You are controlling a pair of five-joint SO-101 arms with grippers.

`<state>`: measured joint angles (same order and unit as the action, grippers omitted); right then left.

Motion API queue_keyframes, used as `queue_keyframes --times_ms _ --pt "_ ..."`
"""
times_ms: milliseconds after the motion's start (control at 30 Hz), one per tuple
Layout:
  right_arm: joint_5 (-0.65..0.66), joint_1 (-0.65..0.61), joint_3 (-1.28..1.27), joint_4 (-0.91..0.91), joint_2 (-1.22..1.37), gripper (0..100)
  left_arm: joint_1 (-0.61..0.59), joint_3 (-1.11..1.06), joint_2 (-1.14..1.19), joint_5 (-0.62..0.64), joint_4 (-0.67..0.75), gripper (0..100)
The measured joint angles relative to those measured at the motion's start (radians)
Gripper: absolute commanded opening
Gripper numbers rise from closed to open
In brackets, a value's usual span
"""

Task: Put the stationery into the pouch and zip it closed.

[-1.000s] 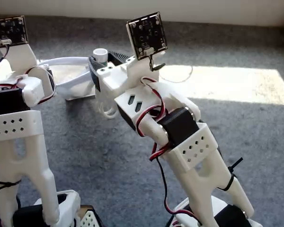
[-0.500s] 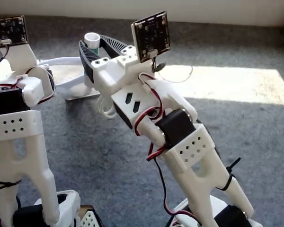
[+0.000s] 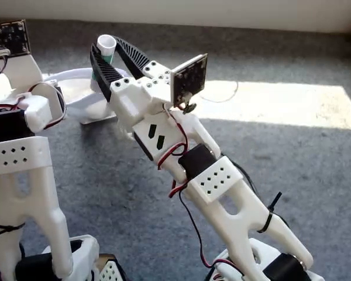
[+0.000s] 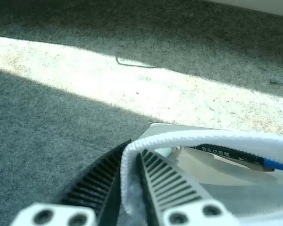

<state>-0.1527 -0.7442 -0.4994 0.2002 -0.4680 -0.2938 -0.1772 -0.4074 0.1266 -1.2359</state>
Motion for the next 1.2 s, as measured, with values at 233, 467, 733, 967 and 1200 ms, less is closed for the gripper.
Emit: queue_keyframes --times_ms 233,467,733,967,1200 --pt "0.000 -0.012 -0.014 0.051 -0.044 0.5 0.003 0.000 0.000 0.000 0.000 1" --pt "0.000 -0.060 -0.066 0.055 -0.051 0.5 0.003 0.000 0.000 0.000 0.000 1" --pt "-0.002 -0.060 -0.064 0.069 0.078 0.5 0.005 0.000 0.000 0.000 0.000 1" --pt "0.002 -0.060 -0.066 0.068 0.121 0.5 0.005 0.000 0.000 0.000 -0.005 1" --pt "0.255 -0.104 -0.083 0.068 0.121 0.5 0.005 0.000 0.000 0.000 -0.005 1"
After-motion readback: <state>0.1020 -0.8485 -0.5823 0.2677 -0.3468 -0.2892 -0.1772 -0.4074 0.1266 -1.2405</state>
